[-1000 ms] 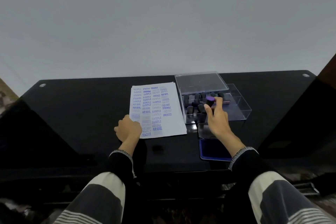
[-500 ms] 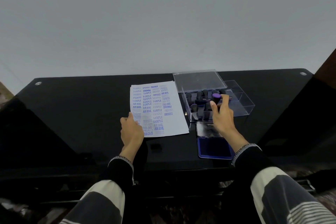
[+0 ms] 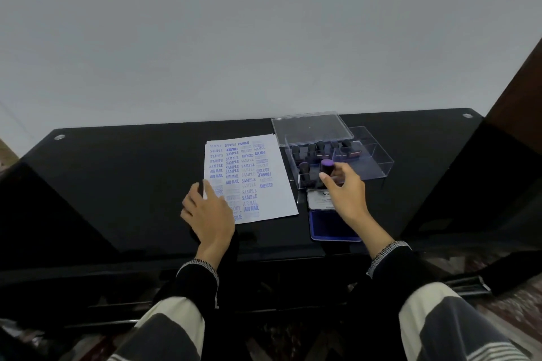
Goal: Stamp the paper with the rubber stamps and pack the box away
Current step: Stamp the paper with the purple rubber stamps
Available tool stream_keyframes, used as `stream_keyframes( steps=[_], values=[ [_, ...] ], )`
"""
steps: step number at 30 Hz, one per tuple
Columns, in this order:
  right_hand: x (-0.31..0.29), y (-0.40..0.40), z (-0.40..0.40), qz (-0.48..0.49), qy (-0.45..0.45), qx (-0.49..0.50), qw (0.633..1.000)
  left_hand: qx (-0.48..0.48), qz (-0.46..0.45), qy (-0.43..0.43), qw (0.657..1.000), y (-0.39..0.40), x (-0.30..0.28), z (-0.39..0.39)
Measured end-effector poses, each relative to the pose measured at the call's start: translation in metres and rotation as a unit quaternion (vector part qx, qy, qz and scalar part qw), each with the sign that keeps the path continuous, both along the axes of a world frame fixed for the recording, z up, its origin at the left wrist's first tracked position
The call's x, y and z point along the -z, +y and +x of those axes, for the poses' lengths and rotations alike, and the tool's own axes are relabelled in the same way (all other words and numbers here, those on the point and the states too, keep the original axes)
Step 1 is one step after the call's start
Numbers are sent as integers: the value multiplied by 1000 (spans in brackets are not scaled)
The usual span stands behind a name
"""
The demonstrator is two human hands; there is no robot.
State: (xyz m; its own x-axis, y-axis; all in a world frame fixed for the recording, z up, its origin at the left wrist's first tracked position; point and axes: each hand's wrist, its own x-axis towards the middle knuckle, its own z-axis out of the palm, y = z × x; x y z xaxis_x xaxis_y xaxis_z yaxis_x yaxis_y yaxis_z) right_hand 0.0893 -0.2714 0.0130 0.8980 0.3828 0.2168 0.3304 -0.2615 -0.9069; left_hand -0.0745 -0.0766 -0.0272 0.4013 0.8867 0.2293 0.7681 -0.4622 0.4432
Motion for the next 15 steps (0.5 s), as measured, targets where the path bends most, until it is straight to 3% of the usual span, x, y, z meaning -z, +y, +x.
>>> stream_keyframes(
  steps=[2,4,6,9,15],
  values=[
    [-2,-8,-7,3,9,-11,1000,141,33,-65,987,-9,2,3],
    [-1,-19,-13,-2,14,-30,999,314,19,-98,944,-23,4,7],
    [3,-30,-15,-27,11,-54,998,420,-25,-80,903,-39,4,11],
    [11,-45,-17,-57,26,-65,996,465,-85,-16,881,-57,6,17],
    [19,-61,-21,-80,6,-55,995,497,-26,65,865,-67,13,26]
  ],
)
